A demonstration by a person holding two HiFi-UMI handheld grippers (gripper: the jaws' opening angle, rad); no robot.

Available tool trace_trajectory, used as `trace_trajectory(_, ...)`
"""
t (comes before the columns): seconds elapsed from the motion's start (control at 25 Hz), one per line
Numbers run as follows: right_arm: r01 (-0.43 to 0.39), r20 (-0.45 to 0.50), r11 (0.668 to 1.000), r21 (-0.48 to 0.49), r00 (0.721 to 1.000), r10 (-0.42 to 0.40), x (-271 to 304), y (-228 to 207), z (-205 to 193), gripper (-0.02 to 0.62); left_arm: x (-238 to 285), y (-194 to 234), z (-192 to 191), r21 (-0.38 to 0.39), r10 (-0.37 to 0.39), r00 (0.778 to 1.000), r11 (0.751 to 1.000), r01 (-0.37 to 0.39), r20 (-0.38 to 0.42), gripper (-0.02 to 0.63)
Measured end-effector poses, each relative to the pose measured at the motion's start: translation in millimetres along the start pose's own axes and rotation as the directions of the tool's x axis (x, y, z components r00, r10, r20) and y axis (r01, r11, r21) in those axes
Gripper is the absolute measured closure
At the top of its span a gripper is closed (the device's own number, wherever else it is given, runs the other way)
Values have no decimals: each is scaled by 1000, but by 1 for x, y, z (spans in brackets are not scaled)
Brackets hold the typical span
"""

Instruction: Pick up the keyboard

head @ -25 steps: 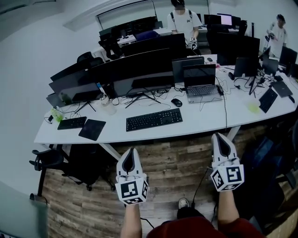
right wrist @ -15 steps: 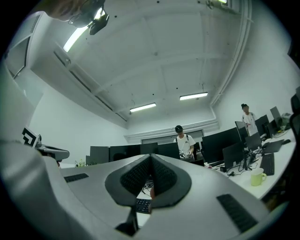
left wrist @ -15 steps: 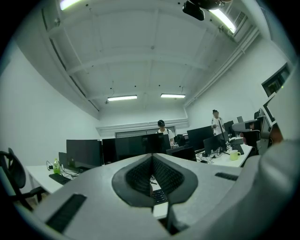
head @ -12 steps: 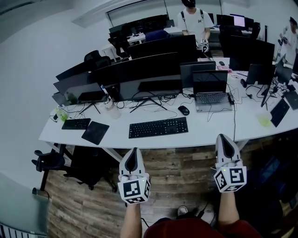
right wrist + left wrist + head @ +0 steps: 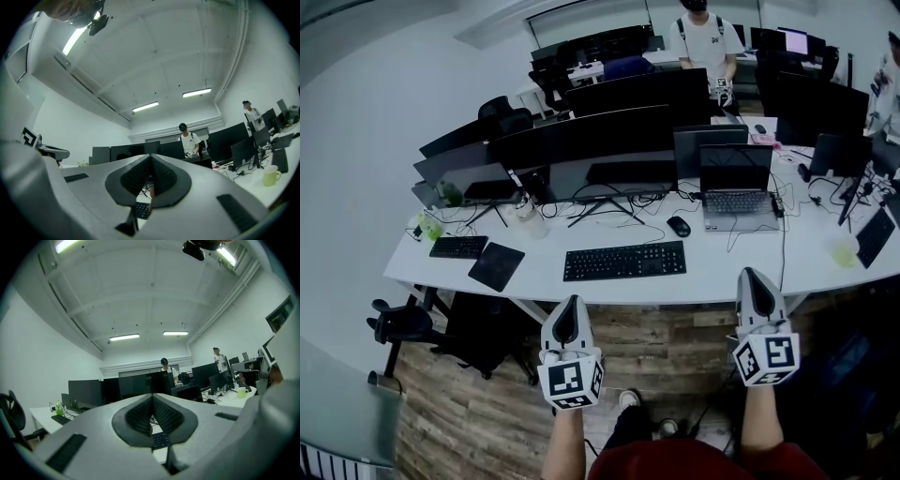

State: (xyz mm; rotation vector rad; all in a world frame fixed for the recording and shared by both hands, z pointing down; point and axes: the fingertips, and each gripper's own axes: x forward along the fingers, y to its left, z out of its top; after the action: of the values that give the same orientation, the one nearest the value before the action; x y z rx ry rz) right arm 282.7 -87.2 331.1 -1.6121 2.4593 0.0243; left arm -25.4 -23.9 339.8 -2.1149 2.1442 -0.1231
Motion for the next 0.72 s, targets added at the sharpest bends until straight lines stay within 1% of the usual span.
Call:
trace_trajectory(0.2, -5, -11, 1000, -3, 1000, 5, 13, 5, -9, 597, 10, 10, -9, -10, 6, 1000, 1000, -6, -11, 600)
trace_trajectory(0.4, -7, -3, 1000, -15, 1000, 6, 37, 10, -13, 597, 31, 23, -17, -29, 10, 1000, 1000, -10, -2, 600)
trace_trajectory(0.72, 3, -21, 999, -44, 1000, -4, 97, 28, -24, 597, 84, 68, -29, -55, 8, 1000, 998, -8, -2, 600)
